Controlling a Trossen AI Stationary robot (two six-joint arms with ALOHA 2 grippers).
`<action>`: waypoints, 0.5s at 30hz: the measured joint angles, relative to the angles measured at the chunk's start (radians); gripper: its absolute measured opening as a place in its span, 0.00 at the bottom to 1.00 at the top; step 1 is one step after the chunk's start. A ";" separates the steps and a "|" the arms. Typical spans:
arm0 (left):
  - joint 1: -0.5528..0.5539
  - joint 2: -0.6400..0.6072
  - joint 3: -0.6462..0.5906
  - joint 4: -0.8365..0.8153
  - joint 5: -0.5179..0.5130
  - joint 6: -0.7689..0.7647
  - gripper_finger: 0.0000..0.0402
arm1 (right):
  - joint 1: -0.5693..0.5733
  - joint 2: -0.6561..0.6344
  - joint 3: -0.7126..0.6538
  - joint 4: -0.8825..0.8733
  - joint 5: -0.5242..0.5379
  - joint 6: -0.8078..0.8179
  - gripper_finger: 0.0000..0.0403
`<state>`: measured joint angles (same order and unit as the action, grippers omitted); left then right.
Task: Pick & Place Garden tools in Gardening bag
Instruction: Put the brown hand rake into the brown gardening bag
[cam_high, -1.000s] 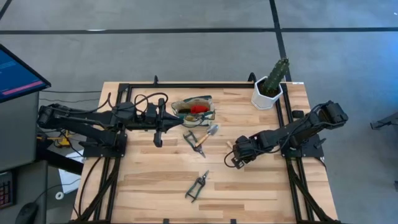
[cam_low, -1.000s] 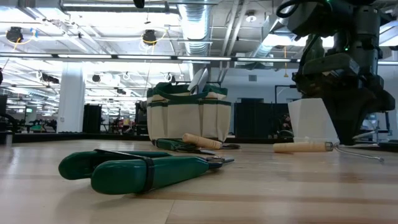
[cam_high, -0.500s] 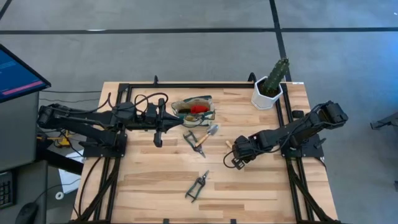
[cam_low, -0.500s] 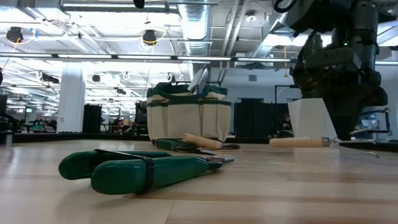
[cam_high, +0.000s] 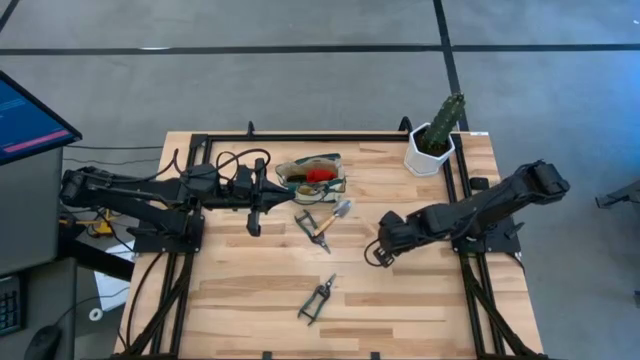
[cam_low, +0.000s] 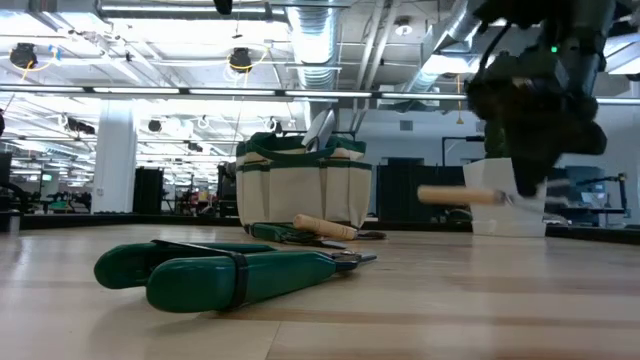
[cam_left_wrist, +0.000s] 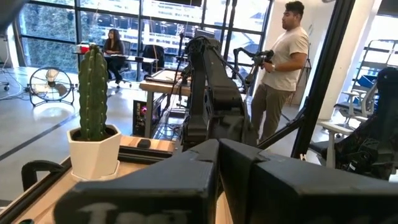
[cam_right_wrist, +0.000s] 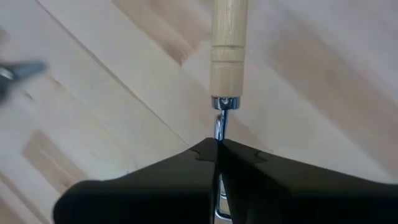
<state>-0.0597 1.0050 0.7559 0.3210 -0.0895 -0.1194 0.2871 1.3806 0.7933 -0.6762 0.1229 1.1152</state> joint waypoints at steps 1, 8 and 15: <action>0.000 0.000 0.000 0.000 0.000 -0.001 0.00 | 0.000 -0.022 0.000 0.000 0.019 0.000 0.00; 0.003 0.011 0.000 -0.004 -0.189 -0.073 0.00 | 0.002 -0.163 0.000 0.007 0.152 0.000 0.00; 0.032 0.060 0.001 0.000 -0.214 -0.161 0.00 | 0.001 -0.234 0.018 0.004 0.279 -0.037 0.00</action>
<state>-0.0273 1.0650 0.7567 0.3205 -0.3038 -0.2802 0.2876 1.1470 0.8113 -0.6723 0.4016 1.0779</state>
